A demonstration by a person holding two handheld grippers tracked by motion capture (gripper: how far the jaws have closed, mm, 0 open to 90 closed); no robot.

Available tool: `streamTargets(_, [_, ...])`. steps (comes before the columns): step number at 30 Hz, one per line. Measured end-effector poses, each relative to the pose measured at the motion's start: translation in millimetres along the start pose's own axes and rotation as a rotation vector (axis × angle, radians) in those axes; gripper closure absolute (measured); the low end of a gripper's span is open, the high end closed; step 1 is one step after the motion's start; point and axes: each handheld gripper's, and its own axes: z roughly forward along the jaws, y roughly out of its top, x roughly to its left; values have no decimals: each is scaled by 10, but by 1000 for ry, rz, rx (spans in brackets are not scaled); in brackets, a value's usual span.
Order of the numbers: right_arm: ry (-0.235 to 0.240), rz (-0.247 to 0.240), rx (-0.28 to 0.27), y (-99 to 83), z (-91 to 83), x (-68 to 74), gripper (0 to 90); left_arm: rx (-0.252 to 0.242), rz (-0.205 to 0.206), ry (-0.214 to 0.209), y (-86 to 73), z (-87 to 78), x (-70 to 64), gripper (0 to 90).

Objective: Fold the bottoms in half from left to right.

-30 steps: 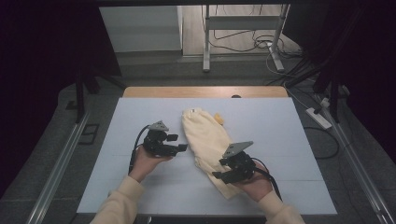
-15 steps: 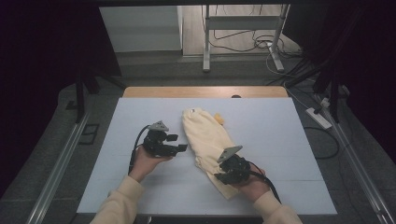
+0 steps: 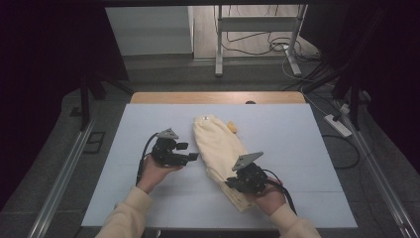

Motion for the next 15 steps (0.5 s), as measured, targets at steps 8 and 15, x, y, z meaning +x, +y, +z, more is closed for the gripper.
streamTargets(8, [6, -8, 24, -48, 105, 10, 603, -5, 1, 2, 0, -17, -3, 314])
streamTargets(15, [-104, 38, -93, -65, -200, -133, 440, -8, -2, 8, -7, -16, 3, 304])
